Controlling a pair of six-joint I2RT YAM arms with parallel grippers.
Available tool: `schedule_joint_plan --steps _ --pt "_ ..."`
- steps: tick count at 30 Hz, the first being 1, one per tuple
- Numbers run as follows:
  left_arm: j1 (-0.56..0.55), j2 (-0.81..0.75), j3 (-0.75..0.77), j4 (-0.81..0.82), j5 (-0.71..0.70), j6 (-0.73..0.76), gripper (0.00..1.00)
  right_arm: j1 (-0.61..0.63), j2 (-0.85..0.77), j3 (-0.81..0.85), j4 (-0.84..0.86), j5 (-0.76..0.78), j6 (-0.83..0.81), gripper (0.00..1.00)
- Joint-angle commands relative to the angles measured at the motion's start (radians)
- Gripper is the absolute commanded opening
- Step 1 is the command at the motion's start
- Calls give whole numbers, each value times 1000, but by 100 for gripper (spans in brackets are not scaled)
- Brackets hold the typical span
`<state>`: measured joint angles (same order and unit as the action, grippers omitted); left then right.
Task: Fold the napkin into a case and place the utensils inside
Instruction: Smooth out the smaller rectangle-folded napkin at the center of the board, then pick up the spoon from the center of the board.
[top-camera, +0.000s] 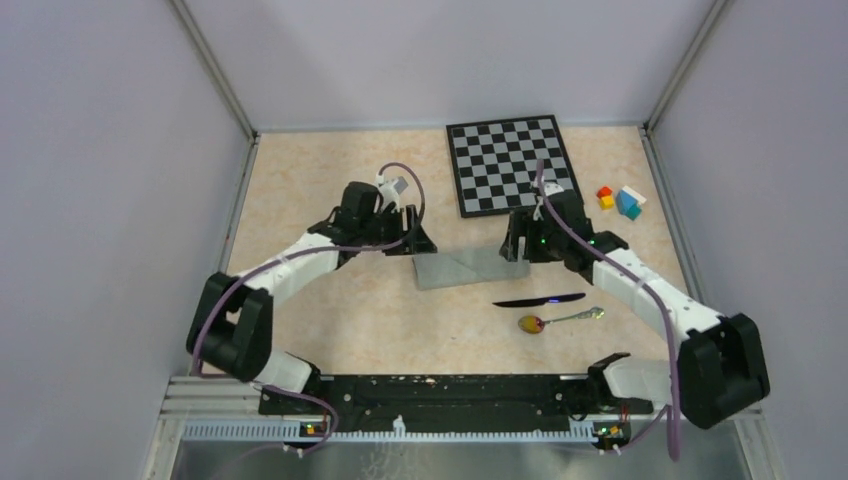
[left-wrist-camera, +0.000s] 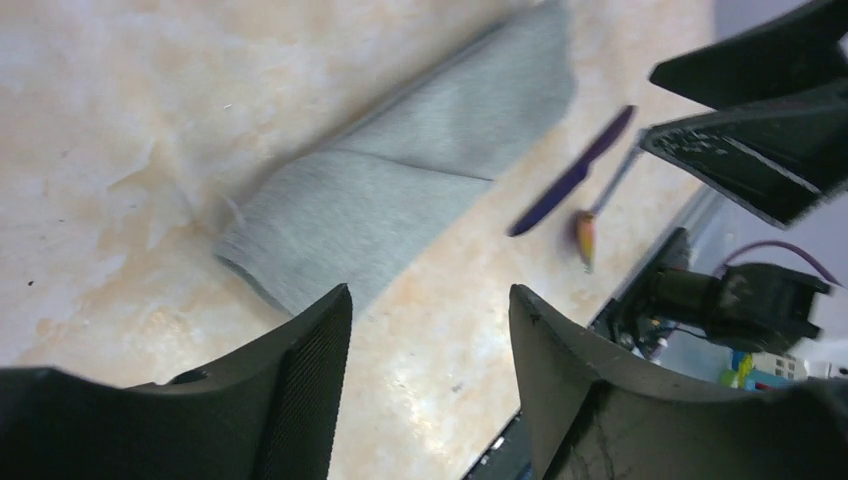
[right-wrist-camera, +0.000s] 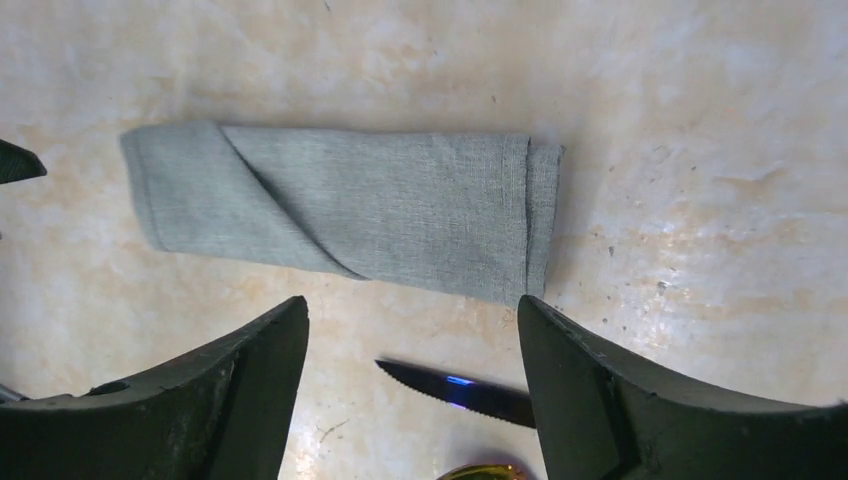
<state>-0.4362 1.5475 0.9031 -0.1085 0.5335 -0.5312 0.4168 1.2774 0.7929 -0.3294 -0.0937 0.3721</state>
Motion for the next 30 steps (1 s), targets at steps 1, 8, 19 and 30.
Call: schedule_joint_plan --steps 1,8,19,30 --pt "2 -178 36 -40 126 82 67 2 -129 78 -205 69 66 77" --pt "3 -316 94 -167 250 177 81 -50 -224 61 -527 209 453 82" --pt "3 -497 -45 -97 372 91 82 -162 -249 -113 -719 171 888 68" --pt "2 -541 -50 -175 358 149 82 -162 -164 -172 -626 224 1045 49"
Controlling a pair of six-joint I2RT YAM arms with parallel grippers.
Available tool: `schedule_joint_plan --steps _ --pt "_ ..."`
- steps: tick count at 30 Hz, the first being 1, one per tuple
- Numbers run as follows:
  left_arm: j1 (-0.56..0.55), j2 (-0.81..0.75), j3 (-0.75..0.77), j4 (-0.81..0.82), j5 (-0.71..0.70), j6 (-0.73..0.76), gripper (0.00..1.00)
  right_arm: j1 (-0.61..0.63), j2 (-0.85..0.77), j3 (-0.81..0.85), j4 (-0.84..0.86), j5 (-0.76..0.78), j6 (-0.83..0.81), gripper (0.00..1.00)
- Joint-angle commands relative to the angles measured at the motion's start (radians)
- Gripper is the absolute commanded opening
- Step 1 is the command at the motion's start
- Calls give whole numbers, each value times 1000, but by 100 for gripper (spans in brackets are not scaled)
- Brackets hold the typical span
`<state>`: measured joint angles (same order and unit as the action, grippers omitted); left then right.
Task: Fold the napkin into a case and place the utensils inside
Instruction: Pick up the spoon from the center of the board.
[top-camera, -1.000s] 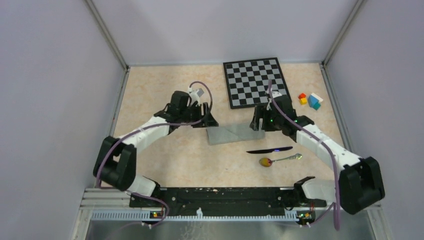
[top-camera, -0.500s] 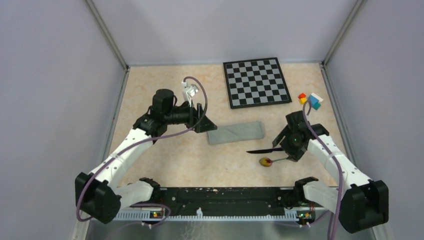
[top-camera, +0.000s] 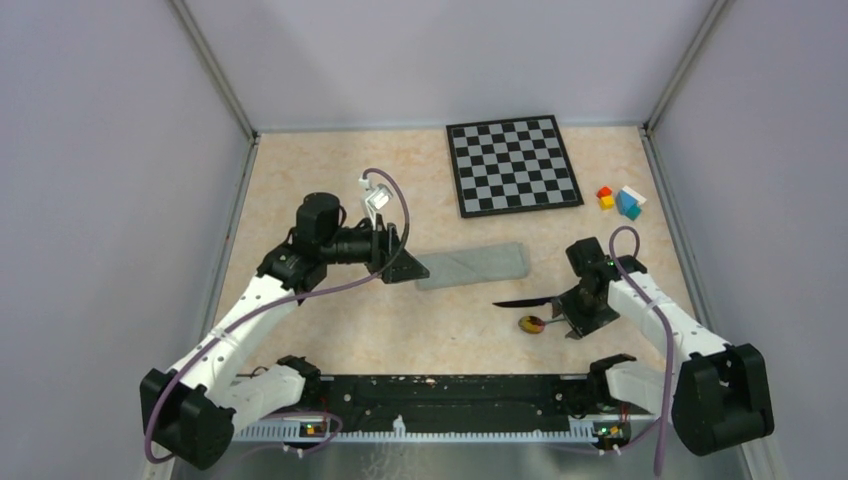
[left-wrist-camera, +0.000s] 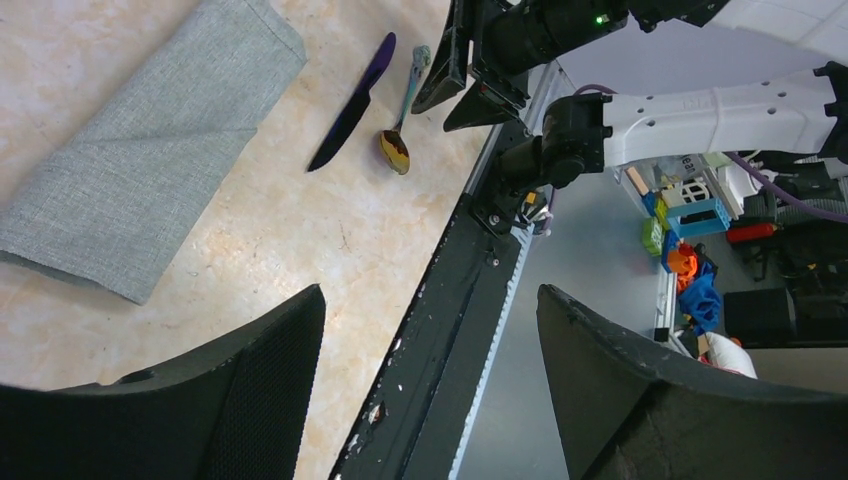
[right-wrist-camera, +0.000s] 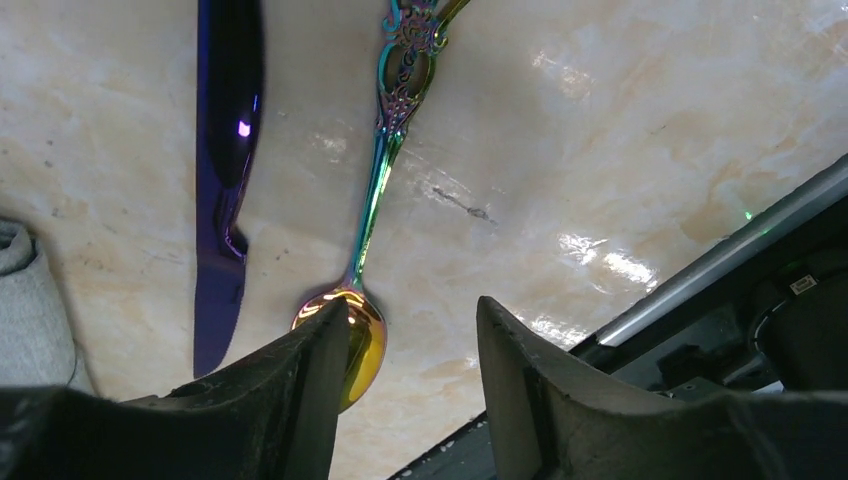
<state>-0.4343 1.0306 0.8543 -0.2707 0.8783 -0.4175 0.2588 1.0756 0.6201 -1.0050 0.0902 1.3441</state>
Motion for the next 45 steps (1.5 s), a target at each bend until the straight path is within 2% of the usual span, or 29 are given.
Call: schedule_joint_plan --steps 1,12,19,21,27,31,34,37,39,41,45 --pt "1 -23 -3 -19 14 38 82 -4 54 6 53 51 72 49" --pt "2 -26 -13 -61 -11 65 82 -4 205 25 136 58 85 39" --pt "3 -40 -17 -65 -28 62 82 -4 234 3 125 55 130 16" --pt "2 -50 -19 -65 -35 59 82 -4 221 -16 127 45 140 2" --pt "3 -78 -34 -75 -57 51 82 -4 77 -13 59 109 104 0" --pt "3 -93 -40 -79 -94 43 82 -4 -58 34 50 171 -86 0" --pt "7 -100 -56 -74 -155 24 82 -4 -100 107 165 158 -395 0" --pt "16 -93 -99 -37 -217 -31 84 6 -14 233 258 -33 -760 0" --pt "28 -72 -139 12 -237 -84 85 50 75 346 230 -85 -955 0" --pt "56 -34 -184 74 -210 -145 85 140 170 464 164 -37 -1139 0" --pt "133 93 -230 164 -108 -200 83 311 350 638 1 205 -1421 0"
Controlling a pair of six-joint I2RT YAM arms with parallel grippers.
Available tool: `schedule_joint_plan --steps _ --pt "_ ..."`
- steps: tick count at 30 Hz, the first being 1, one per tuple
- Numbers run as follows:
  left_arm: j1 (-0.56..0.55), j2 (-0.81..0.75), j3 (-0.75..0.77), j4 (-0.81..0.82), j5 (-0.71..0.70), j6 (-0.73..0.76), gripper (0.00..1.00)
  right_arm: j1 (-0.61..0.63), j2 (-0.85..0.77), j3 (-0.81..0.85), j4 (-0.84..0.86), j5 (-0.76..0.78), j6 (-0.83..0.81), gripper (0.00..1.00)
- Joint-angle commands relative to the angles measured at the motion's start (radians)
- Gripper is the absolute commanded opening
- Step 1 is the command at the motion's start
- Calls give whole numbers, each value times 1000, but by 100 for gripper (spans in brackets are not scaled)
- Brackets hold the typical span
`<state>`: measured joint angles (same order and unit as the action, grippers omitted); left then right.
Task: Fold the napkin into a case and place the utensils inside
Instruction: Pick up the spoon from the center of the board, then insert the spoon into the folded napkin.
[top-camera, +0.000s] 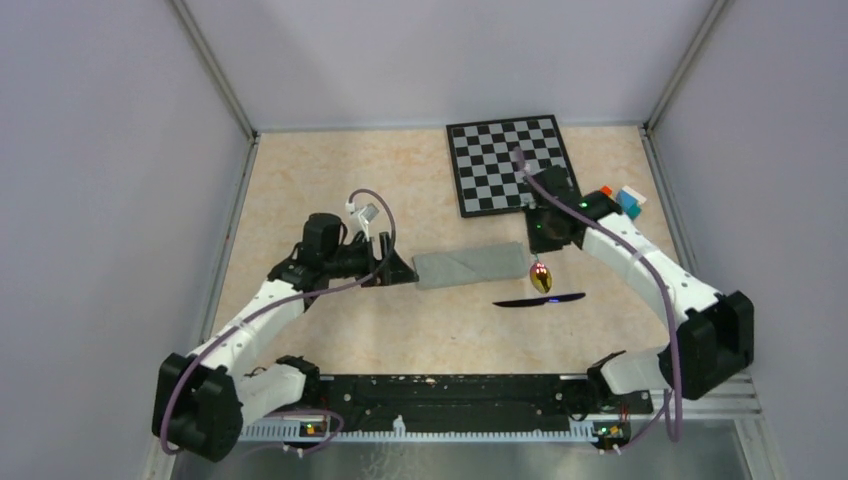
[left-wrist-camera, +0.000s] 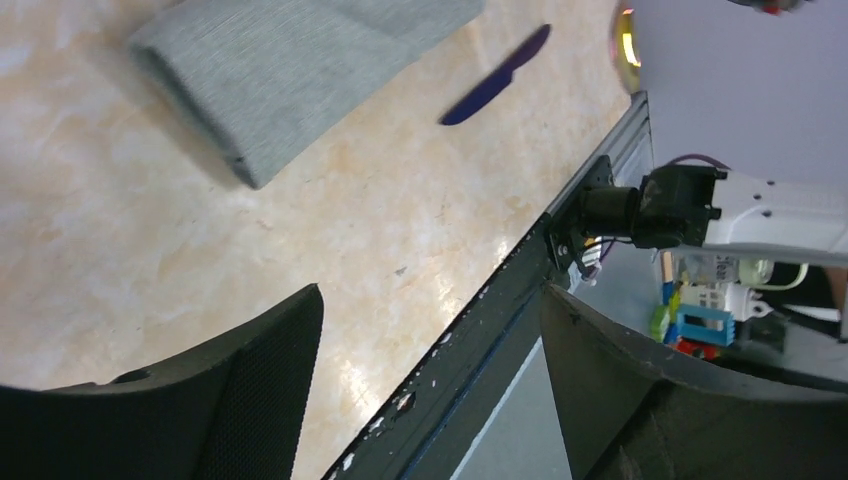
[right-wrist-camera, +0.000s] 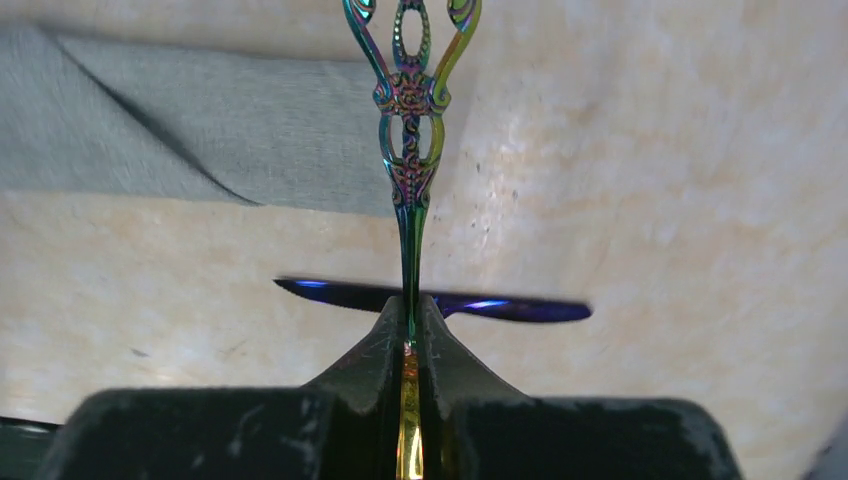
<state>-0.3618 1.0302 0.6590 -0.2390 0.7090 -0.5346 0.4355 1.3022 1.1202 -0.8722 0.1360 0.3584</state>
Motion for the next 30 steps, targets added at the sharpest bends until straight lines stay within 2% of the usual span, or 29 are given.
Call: schedule_joint_plan --steps 1,6,11,16,23,30 --pt "76 130 -33 136 57 -73 83 164 160 157 -150 198 -498 0" --pt "117 319 -30 202 82 -41 75 213 274 211 -148 268 -767 0" --pt "117 416 -34 306 87 -73 64 237 349 201 -105 301 -1037 0" --pt "116 451 -22 325 32 -91 63 307 318 48 113 357 -1338 0" --pt "106 512 -14 365 35 -110 60 322 379 34 220 337 -1433 0" --pt "66 548 17 349 -7 -99 64 322 419 11 265 317 -1466 0"
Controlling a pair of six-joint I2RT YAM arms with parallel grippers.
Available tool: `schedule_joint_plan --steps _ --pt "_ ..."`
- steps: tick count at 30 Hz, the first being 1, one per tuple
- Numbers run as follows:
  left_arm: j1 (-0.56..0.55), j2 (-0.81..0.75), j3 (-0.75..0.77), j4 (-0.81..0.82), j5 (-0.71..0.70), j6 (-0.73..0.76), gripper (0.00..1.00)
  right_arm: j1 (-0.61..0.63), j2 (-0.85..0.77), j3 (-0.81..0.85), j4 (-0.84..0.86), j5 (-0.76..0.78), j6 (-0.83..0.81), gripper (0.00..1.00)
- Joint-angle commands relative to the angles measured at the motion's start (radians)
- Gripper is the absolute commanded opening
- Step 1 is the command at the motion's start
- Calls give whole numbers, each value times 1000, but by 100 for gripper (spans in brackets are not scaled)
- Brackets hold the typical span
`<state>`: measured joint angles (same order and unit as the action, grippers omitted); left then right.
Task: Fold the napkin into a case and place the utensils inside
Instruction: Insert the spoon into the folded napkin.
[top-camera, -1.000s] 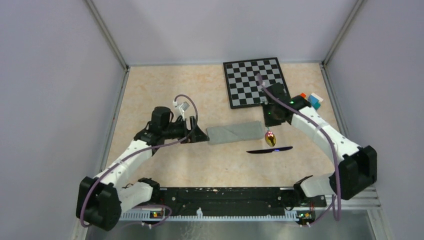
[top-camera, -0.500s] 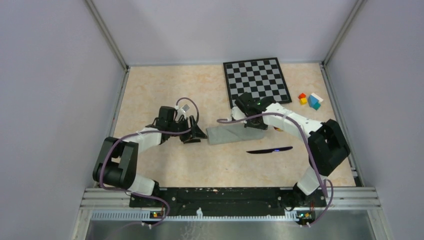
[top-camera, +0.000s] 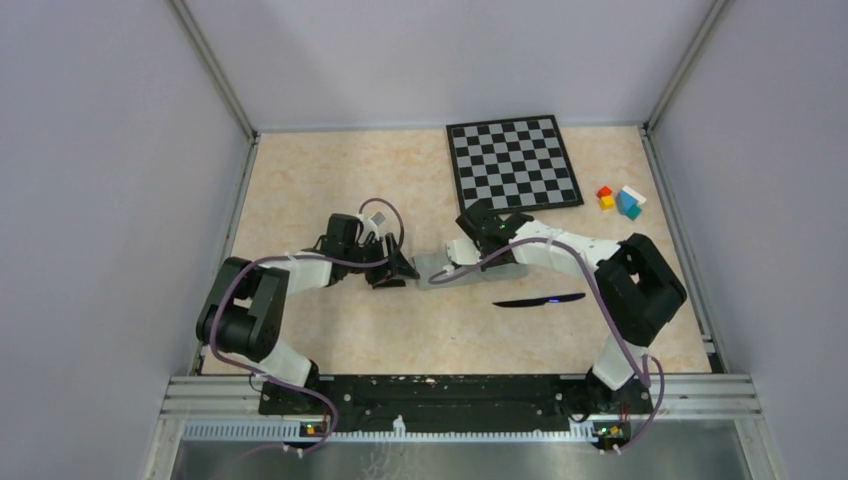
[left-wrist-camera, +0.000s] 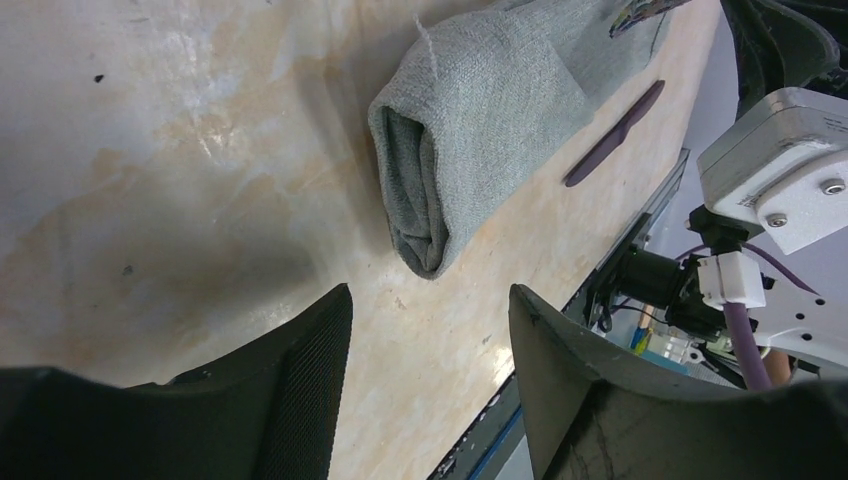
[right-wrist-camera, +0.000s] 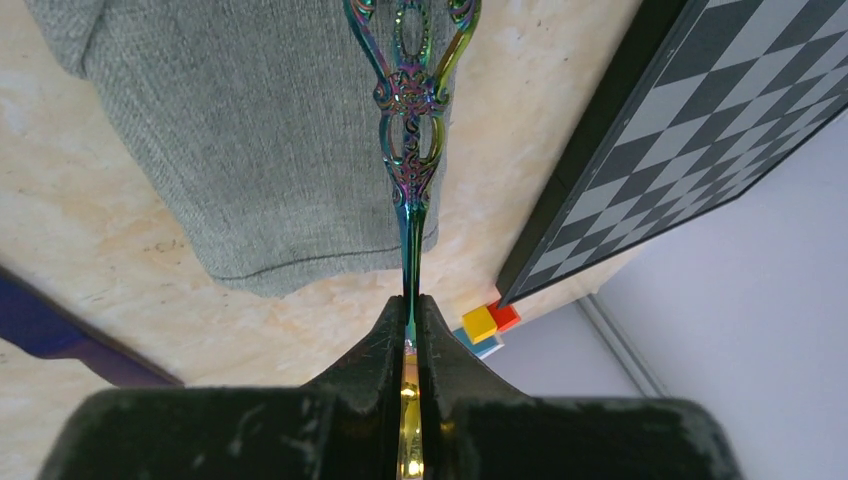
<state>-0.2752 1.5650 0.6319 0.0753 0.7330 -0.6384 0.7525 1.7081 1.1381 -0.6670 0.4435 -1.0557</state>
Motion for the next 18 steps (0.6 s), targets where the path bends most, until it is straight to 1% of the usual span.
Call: schedule_joint_plan --steps 1,3,6,8,15,18 --pt "-24 17 51 24 -48 7 64 7 17 -6 64 2 -52 0" --pt "-27 27 62 -4 -90 16 61 12 21 2 70 -13 -49 0" --pt "-28 50 77 -42 -157 20 55 25 38 8 66 -18 -56 0" --pt "-28 66 85 -58 -184 25 52 34 44 12 71 -25 -59 0" --pt "-39 91 81 -22 -181 29 58 45 55 14 76 -54 -58 0" --pt "-47 92 91 -33 -206 31 58 44 54 9 91 -70 -58 0"
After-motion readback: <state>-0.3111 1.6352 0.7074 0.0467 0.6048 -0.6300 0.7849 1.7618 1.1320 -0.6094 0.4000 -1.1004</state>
